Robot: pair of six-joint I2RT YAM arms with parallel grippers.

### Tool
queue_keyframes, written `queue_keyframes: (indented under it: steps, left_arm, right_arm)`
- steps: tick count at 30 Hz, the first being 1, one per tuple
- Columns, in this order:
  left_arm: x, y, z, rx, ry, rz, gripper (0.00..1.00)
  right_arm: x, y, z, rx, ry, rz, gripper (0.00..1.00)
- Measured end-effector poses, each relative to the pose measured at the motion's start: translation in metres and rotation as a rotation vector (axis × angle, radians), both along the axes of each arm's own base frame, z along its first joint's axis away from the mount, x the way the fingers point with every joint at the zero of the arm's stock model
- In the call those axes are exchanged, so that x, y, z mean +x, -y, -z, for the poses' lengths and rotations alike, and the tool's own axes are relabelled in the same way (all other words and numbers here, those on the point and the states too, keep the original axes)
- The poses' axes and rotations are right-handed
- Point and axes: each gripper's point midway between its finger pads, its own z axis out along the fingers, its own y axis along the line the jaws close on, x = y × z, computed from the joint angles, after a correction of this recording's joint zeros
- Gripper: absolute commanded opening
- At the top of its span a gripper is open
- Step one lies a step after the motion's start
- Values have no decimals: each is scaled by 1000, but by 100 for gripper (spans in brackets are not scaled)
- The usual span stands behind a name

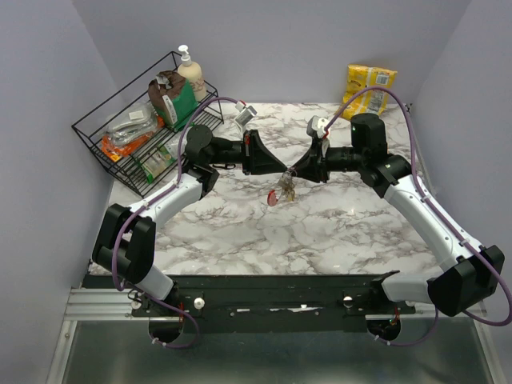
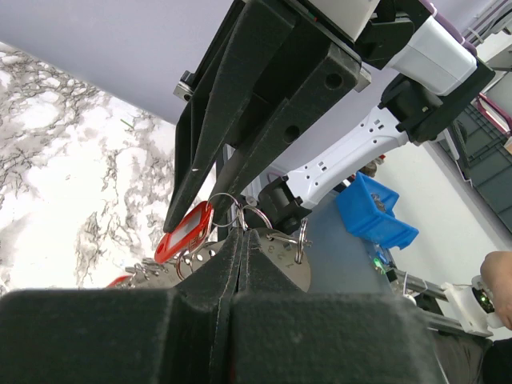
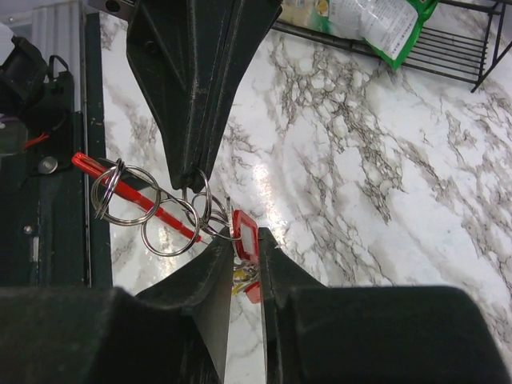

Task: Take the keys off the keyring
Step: Pick up the key from the keyring.

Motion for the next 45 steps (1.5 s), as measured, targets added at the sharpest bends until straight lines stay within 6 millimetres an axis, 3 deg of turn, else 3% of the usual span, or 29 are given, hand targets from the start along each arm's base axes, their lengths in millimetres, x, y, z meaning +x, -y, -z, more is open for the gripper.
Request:
queue_keyframes:
  steps: [4,7,11,17,26,31,41,45]
  left_arm:
    - [0,0,0,0,0,1,0]
    - [0,0,0,0,0,0,0]
    - [0,1,0,-1,0,0,0]
    - [0,1,0,-1,0,-1,0]
    - [5,2,4,8,3,-23,0]
    - [10,3,4,4,1,-54,0]
    - [9,4,4,4,5,-52,43]
    - [8,4,5,6,2,-45,48]
  right_arm:
    - [-1,-2,1,3,-9,-8,27]
    - [-1,-3,0,8,-7,-13,20]
    - [-3,-5,-1,15,-8,-24,1]
    - [-2,-4,-1,13,-4,-18,1]
    - [18,6,4,-57,63,91,1]
    - [23,13,-3,-106,116,131,1]
    - [38,33,-27,-212,245,209,1]
    - [39,41,-30,-254,281,224,1]
